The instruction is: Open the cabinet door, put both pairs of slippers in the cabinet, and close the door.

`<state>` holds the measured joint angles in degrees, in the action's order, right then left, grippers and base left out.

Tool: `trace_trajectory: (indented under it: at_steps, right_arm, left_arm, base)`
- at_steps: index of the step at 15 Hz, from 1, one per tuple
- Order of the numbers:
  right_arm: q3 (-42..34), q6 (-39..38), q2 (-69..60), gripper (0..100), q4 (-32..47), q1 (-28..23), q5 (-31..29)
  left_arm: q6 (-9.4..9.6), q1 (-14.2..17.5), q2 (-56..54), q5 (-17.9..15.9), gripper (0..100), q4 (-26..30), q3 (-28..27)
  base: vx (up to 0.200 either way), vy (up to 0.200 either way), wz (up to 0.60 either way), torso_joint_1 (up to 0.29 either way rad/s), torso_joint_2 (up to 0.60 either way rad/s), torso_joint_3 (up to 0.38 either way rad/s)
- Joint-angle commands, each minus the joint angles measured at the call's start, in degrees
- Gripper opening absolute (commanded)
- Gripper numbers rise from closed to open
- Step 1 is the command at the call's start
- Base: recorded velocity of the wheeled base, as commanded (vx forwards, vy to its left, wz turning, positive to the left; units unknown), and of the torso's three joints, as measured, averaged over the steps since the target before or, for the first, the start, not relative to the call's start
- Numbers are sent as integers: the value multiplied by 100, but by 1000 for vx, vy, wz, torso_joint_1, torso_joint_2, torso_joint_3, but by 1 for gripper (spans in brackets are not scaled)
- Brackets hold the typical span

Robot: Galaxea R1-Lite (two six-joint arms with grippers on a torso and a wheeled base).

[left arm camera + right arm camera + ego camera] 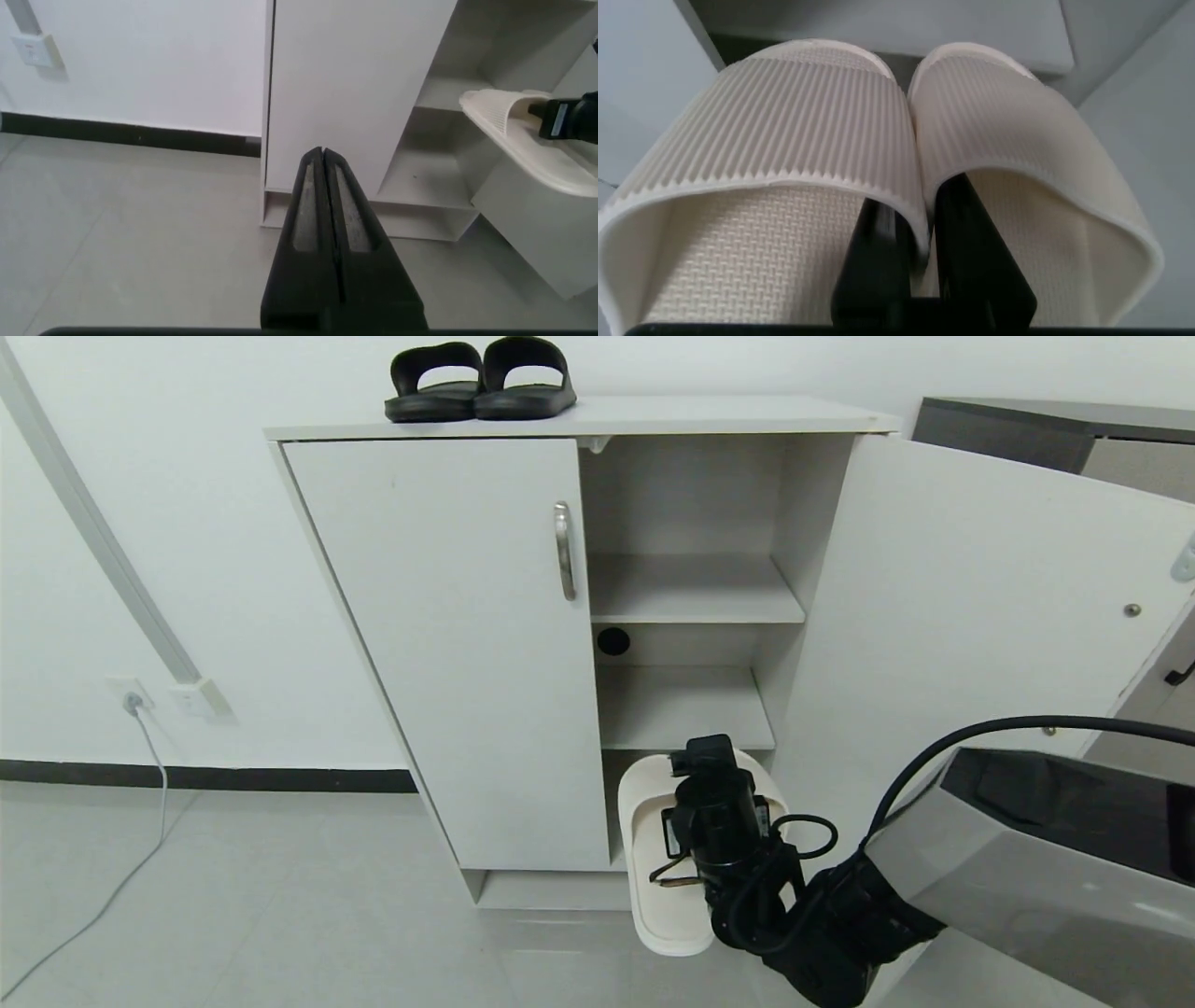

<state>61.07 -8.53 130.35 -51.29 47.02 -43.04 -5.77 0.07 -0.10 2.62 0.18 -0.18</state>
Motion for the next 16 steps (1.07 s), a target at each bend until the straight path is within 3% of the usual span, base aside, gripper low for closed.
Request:
trace_trajectory:
  at_steps: [1,5,11,14,16]
  right_arm:
    - [62,1,87,0,-4,-26,-2]
    - [177,54,69,0,-303,-52,-29]
    - [-122,1143,429,0,-2281,-52,-11]
    - [-113,1161,429,0,-2307,-52,-11]
    - [-96,1161,438,0,-2298,-70,-11]
  left_arm:
    - [5,1,10,2,0,-1,1]
    - [-3,1,10,10,0,-9,9]
    - [-3,1,19,10,0,-9,9]
    - [-3,1,19,10,0,-1,9]
    - [-3,1,19,10,0,-1,9]
  base:
    - [0,0,0,12,2,-183]
    - [0,0,0,0,1,-192]
    - [0,0,0,1,1,-79]
    - [0,0,0,0,0,0]
    - [200,0,0,2,2,2]
